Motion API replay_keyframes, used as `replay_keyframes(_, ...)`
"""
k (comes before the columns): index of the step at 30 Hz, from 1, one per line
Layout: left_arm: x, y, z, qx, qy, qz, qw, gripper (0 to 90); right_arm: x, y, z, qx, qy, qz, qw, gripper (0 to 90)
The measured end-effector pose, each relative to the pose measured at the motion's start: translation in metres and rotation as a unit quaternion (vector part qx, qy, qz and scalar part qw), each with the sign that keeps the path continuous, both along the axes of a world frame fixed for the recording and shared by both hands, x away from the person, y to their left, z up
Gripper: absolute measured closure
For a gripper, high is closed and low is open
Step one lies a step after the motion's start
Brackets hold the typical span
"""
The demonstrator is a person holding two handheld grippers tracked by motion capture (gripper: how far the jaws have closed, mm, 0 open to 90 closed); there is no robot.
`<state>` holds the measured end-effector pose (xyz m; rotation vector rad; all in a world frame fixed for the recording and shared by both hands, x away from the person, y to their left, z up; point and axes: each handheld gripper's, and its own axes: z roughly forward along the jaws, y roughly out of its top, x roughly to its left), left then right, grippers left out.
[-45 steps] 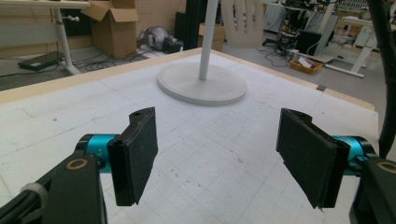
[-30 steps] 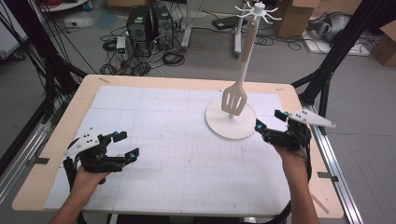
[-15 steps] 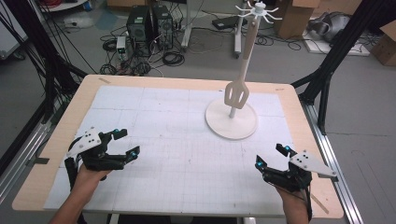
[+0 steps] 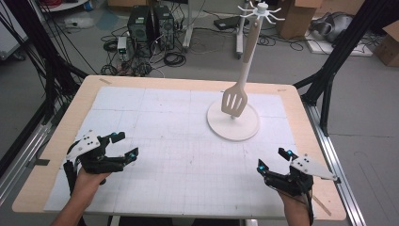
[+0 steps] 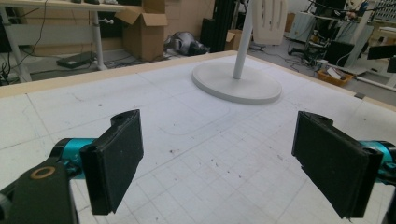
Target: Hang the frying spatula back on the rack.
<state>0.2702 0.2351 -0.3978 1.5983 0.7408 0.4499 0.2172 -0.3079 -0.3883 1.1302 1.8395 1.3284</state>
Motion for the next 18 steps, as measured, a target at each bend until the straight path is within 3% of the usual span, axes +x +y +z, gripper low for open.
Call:
replay_keyframes(9, 0.0027, 0.0013, -0.0003, -0.004, 0.000, 0.012, 0.9999, 17.3, -0.0013, 0.0012, -0.0026, -0.019, 0.008, 0.004, 0.9998, 15.9)
replay_keyframes(18, 0.0021, 0.0002, -0.0016, 0.010, 0.003, 0.011, 0.9999, 17.3, 0.0030, 0.0013, -0.0047, -0.013, 0.012, 0.008, 0.9998, 15.9)
